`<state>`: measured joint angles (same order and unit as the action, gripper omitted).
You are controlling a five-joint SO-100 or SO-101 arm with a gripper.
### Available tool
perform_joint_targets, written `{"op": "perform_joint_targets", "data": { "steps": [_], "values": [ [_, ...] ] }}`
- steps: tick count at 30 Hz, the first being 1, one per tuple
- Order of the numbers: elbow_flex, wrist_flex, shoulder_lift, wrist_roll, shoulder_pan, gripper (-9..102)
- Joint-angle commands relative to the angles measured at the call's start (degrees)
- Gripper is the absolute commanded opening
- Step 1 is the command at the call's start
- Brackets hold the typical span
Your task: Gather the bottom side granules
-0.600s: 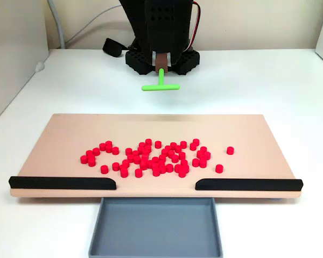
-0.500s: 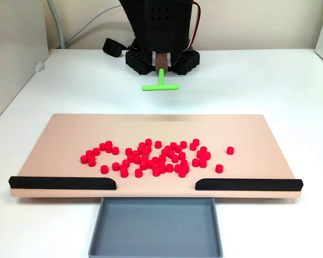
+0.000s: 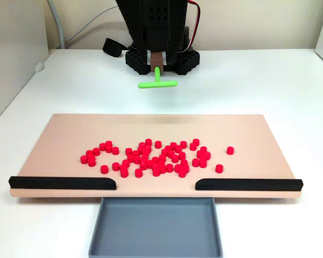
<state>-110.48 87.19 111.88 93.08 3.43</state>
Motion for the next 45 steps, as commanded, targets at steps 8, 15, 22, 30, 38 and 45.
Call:
{"op": "perform_joint_targets", "data": {
  "steps": [8,15,22,30,38,45],
  "values": [
    [1.76,-0.18,1.23,-0.26,0.26,0],
    [1.49,-0.18,0.97,-0.70,0.70,0],
    [0.97,-0.18,1.23,-1.23,0.88,0],
    [0.97,-0.26,-0.09,-2.02,0.70,0],
    [0.88,-2.11,-1.85,-3.69,0.18,0],
    [0.88,-2.99,-2.99,-3.87,0.00,0]
  ]
}}
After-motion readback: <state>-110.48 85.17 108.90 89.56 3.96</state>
